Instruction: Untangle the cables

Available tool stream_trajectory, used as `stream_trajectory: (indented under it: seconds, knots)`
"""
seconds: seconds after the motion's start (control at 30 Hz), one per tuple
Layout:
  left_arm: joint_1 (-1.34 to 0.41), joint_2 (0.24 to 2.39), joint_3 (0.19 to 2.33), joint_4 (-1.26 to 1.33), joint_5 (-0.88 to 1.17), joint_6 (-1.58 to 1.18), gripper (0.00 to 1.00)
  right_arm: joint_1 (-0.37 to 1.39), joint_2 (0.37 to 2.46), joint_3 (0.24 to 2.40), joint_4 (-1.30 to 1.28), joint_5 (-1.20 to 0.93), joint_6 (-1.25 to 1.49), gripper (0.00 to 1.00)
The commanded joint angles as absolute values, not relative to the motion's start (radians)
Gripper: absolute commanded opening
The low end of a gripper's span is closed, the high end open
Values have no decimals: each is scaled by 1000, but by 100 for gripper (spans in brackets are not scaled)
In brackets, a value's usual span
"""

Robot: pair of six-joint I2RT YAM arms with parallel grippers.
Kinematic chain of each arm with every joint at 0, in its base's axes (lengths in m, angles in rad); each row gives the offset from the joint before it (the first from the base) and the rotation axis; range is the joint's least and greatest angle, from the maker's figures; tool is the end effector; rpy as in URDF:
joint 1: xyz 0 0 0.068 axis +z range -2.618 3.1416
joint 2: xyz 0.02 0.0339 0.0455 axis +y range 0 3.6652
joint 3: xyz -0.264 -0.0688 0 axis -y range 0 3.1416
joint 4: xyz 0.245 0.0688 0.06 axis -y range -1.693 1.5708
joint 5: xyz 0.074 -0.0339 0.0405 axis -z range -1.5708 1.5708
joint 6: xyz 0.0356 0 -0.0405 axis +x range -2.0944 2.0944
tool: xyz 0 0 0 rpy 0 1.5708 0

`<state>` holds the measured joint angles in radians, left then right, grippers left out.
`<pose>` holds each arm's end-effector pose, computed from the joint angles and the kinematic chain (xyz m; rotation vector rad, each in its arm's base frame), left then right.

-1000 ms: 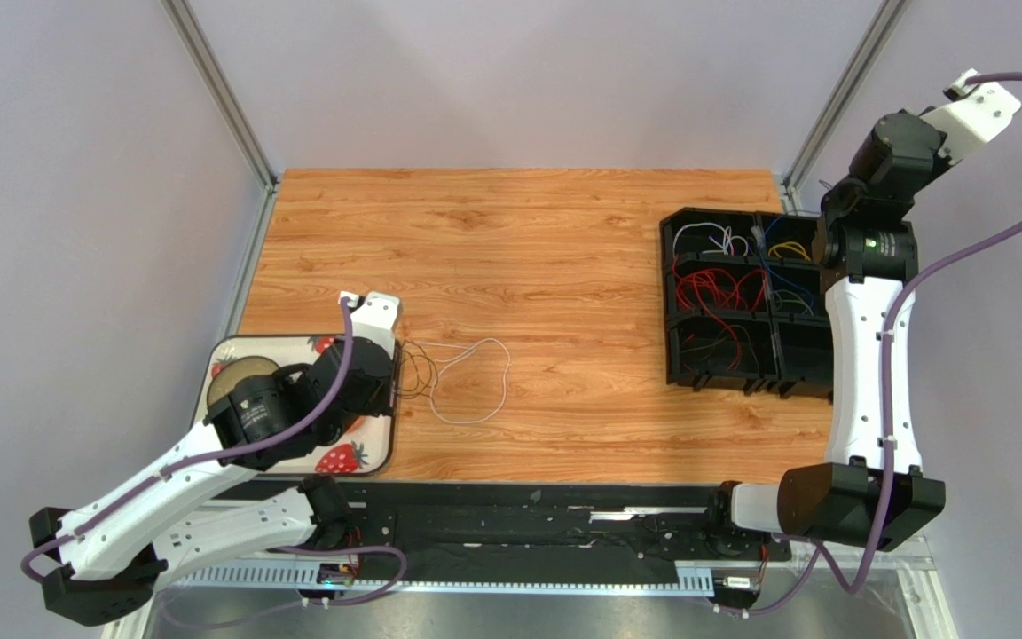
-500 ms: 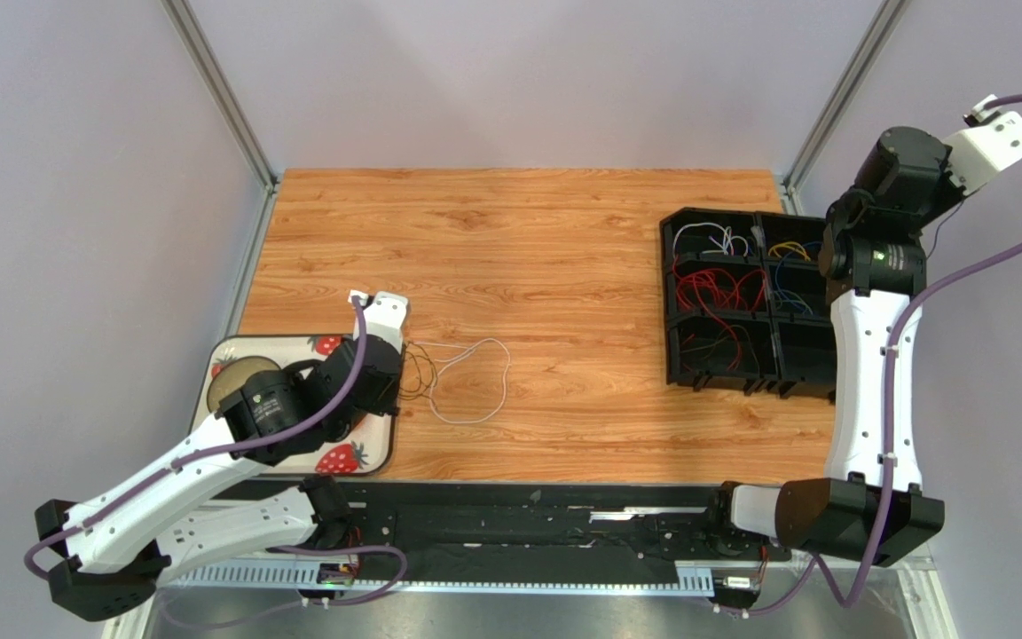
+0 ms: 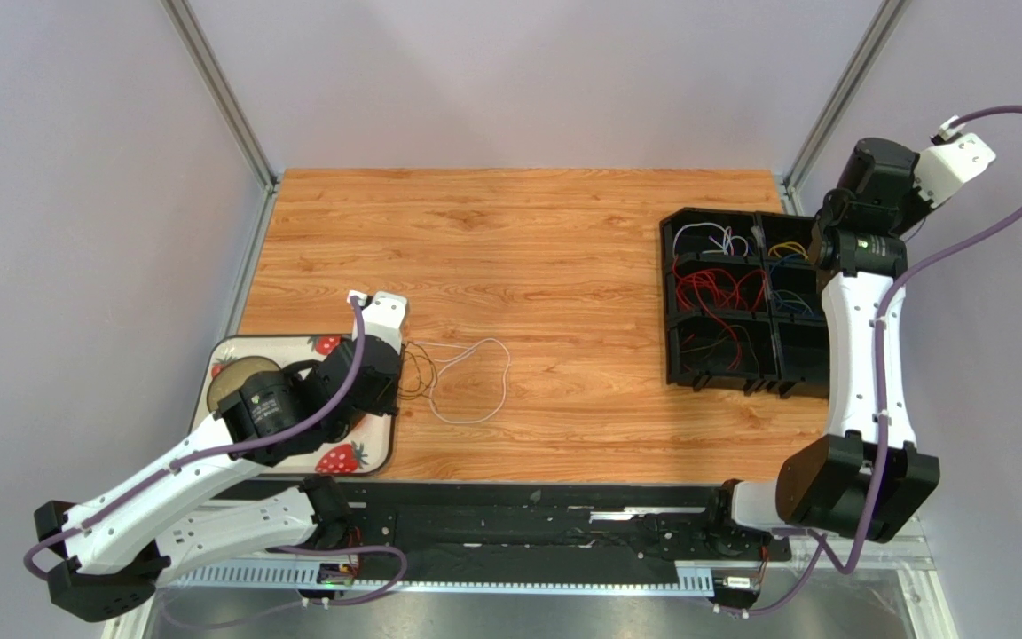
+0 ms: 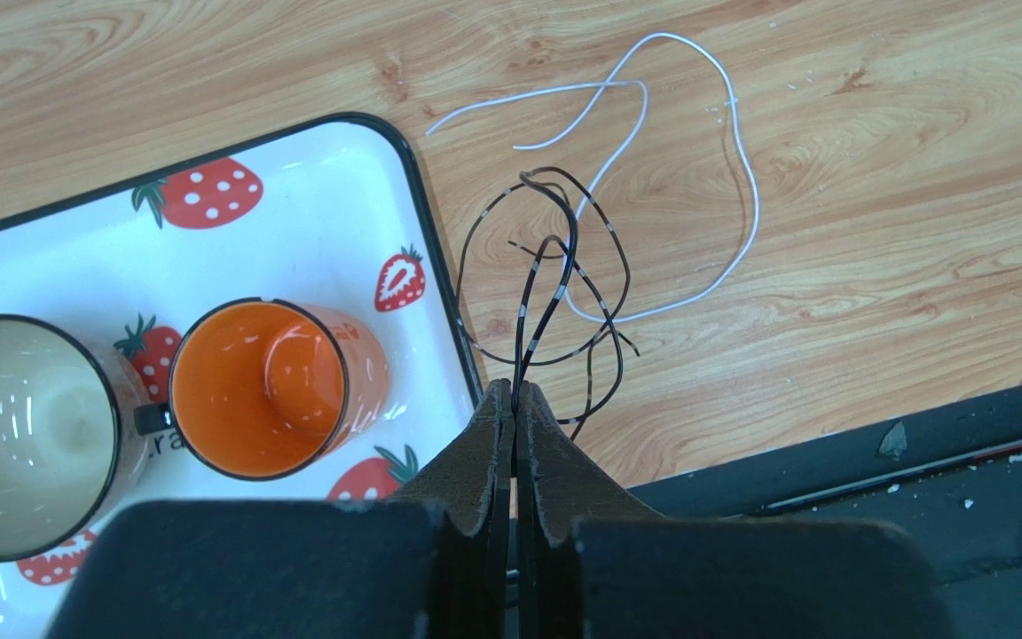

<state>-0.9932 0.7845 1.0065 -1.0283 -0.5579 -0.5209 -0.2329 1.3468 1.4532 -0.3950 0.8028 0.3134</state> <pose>0.0873 -0.0995 0.3373 0.2708 2.2175 -0.1507 0.2794 -0.0926 0.4285 0.9983 1.5241 -0.6845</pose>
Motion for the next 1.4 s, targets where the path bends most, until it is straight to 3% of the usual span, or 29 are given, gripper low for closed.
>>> stream_trajectory:
  seconds: [0.0,0.47,0.9,1.37]
  knots:
    - [-989,781,1003,-1015,-564,-515,0,-239,1393,1465,-379,773,365,0]
    - [-989,781,1005,-1020,-575,-520,0,-241,1503,1442,-365,692,459,0]
    - [-989,787,1006,-1019,-571,-517,0,-242,1362,1253,-345,721,499,0]
    - [-991,778,1003,-1019,-574,-520,0,-259,1594,1330,-319,680,541,0]
